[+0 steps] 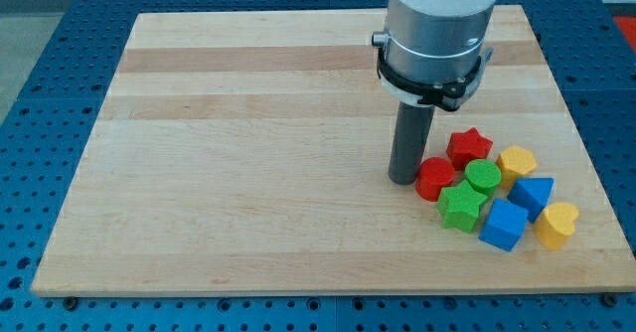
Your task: Push the group of blocks a bit up
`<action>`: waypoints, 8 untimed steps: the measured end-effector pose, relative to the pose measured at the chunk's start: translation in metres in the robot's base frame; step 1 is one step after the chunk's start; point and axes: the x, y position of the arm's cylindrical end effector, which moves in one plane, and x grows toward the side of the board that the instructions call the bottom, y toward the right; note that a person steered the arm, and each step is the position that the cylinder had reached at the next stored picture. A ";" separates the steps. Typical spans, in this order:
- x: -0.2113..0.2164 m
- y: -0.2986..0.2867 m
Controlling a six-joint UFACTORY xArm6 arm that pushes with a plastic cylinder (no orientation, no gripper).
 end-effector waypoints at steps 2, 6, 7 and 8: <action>0.005 -0.022; 0.117 0.024; 0.117 0.086; 0.116 0.147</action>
